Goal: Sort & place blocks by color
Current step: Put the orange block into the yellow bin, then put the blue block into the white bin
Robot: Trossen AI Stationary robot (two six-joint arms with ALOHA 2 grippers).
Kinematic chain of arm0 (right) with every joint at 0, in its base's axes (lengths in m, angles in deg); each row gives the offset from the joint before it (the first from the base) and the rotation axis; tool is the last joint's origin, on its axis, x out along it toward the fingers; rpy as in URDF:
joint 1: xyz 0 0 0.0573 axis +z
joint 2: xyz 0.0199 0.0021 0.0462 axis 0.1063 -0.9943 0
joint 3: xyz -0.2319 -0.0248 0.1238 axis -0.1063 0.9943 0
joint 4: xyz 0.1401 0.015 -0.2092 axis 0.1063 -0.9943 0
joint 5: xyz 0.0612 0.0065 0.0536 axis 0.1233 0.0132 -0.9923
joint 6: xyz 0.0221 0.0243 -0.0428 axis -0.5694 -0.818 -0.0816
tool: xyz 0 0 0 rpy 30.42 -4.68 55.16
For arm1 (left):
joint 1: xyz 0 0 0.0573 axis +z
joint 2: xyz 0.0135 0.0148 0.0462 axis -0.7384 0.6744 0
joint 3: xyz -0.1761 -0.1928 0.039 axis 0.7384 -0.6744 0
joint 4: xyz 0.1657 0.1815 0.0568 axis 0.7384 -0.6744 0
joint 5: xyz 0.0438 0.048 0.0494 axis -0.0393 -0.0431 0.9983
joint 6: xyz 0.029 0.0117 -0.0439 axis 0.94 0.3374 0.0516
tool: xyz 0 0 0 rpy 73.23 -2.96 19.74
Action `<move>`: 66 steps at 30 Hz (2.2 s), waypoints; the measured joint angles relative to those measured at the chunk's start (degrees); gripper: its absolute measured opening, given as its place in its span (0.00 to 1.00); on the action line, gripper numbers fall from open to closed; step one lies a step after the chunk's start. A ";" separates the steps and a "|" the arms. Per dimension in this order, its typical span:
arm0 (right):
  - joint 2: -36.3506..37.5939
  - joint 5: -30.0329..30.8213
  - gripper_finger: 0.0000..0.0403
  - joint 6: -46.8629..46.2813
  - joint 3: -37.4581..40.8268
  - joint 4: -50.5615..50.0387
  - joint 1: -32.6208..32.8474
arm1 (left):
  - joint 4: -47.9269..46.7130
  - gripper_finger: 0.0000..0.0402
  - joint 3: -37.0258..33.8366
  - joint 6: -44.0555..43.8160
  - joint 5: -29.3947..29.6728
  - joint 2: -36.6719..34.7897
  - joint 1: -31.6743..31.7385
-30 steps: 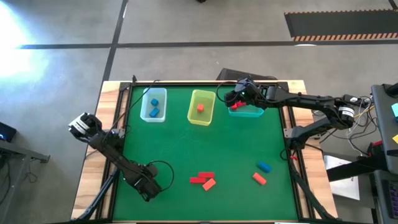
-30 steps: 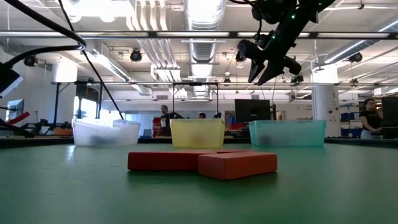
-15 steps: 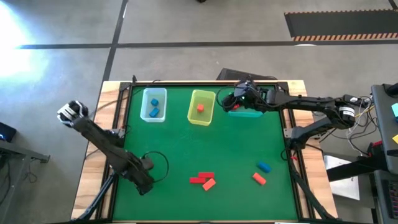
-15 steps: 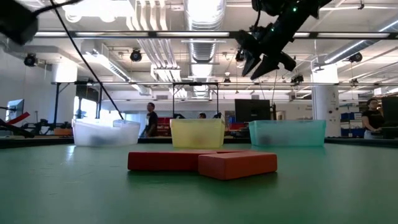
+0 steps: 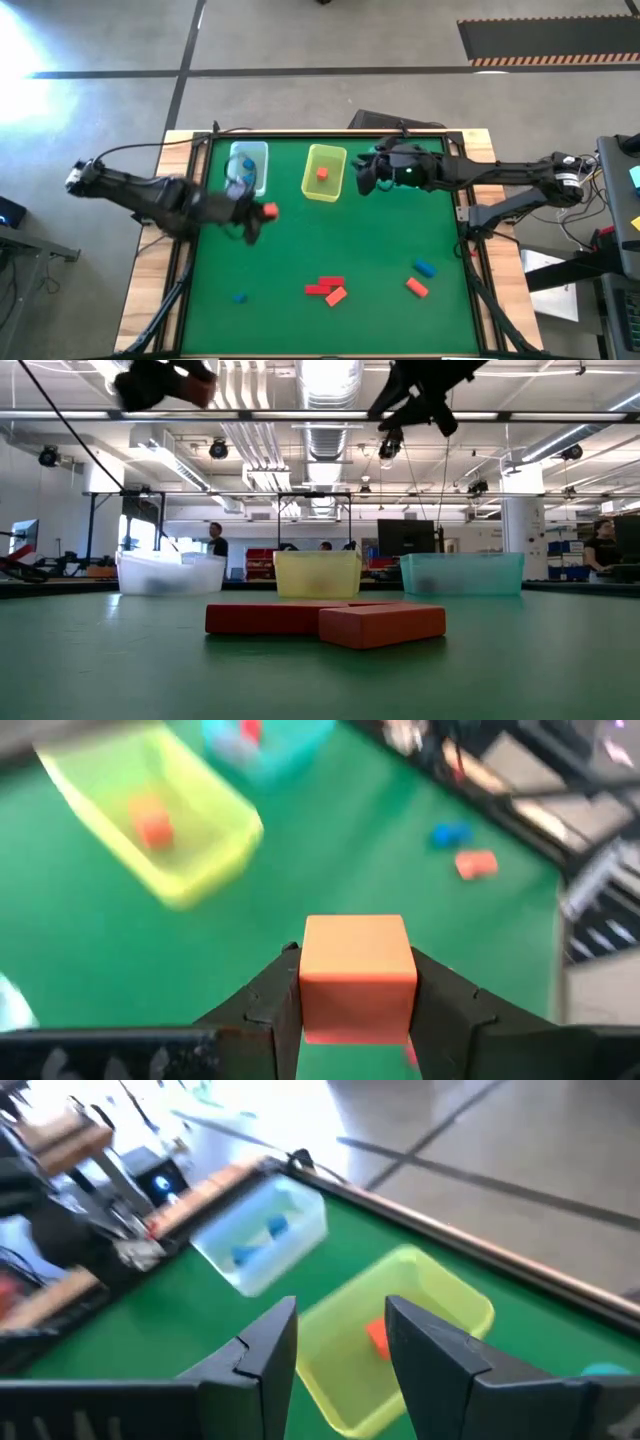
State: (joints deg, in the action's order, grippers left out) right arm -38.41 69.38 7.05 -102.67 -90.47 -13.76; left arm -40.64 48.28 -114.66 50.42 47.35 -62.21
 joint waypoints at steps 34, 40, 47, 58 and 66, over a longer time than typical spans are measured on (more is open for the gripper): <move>6.19 0.38 0.35 -2.09 -1.21 -5.87 6.91 | 2.76 0.30 23.10 17.99 -19.54 49.64 32.04; 4.49 0.37 0.35 -2.32 -1.21 -5.96 6.91 | 2.99 0.30 23.10 18.00 -19.45 49.54 32.67; 3.11 0.26 0.35 -2.84 -1.19 -5.99 6.91 | 2.97 0.50 23.07 17.85 -19.24 49.57 32.90; 2.51 -5.08 0.35 -12.22 -1.19 -9.79 6.91 | 2.99 0.49 23.02 18.33 -20.98 45.14 32.32; 2.43 -17.92 0.35 -29.06 -1.19 -22.05 8.48 | 3.10 0.46 22.99 23.25 -21.22 31.74 29.71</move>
State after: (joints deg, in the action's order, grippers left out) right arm -35.98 51.46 -22.02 -103.86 -112.52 -5.29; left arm -37.54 71.27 -91.41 29.20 79.09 -32.50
